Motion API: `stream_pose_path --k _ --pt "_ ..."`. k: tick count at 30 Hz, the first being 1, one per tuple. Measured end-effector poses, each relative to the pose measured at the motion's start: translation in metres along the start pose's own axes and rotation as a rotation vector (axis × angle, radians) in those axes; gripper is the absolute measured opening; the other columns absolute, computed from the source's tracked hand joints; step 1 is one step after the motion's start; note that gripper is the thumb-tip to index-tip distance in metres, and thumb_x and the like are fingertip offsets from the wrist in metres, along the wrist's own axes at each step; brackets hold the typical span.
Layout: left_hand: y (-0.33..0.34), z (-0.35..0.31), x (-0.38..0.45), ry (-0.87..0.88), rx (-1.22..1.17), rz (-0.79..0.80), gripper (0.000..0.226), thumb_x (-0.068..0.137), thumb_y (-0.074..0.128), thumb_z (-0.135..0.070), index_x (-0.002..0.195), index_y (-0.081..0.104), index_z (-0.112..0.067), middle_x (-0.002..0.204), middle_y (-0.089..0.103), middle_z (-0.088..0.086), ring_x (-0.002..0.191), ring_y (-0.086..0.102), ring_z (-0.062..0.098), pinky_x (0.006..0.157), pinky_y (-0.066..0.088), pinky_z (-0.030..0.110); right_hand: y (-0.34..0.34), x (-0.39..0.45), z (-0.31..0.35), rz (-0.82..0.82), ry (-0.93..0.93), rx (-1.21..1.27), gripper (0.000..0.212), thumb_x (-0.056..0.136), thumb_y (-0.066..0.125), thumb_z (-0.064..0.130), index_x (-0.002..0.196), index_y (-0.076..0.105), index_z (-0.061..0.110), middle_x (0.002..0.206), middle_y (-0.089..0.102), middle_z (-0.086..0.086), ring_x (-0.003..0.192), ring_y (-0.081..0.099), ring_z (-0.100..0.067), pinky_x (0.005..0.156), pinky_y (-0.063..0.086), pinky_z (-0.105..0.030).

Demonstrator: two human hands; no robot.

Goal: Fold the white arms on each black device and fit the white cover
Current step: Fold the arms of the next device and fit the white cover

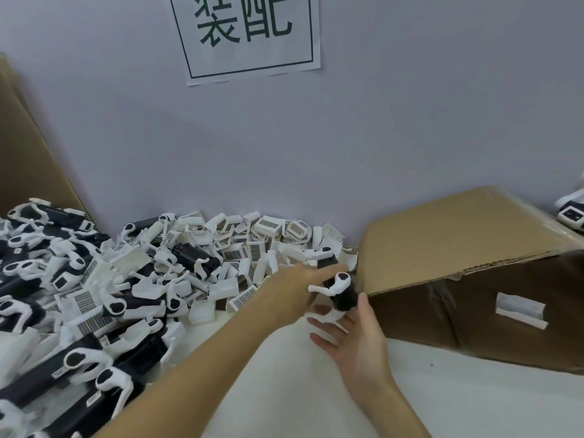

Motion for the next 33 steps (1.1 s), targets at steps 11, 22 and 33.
stream_pose_path --k 11,22,33 --pt "0.031 0.007 -0.069 -0.353 -0.618 -0.244 0.091 0.093 0.041 0.012 0.155 0.001 -0.041 0.143 0.045 -0.027 0.128 0.040 -0.016 0.096 0.032 0.001 -0.003 0.001 0.002 -0.022 -0.095 0.050 0.051 0.072 0.072 0.035 0.109 0.066 0.001 0.104 0.071 -0.023 0.096 0.070 -0.036 0.077 0.058 -0.041" --pt "0.065 0.052 -0.100 -0.771 -1.594 -0.558 0.045 0.094 0.050 -0.047 0.092 0.079 -0.013 0.096 0.076 0.016 0.082 0.073 0.023 0.065 0.054 0.025 0.037 -0.026 0.015 0.139 -0.547 -0.764 0.054 0.071 0.074 0.031 0.123 0.060 0.033 0.111 0.060 0.019 0.107 0.061 -0.003 0.086 0.049 -0.015" --pt "0.067 0.052 -0.098 -0.799 -1.636 -0.593 0.043 0.094 0.057 -0.040 0.121 0.065 -0.008 0.114 0.073 0.014 0.108 0.070 0.026 0.098 0.054 0.043 0.046 -0.025 -0.002 0.145 -0.598 -1.118 0.085 0.075 0.069 0.051 0.147 0.027 0.039 0.123 0.032 0.036 0.118 0.035 0.024 0.084 0.034 0.005"
Point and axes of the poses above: each hand's wrist, its own x-axis towards the middle knuckle, its own y-axis out of the palm, z = x × y, the point moved 10 cm from there along x, towards the middle knuckle
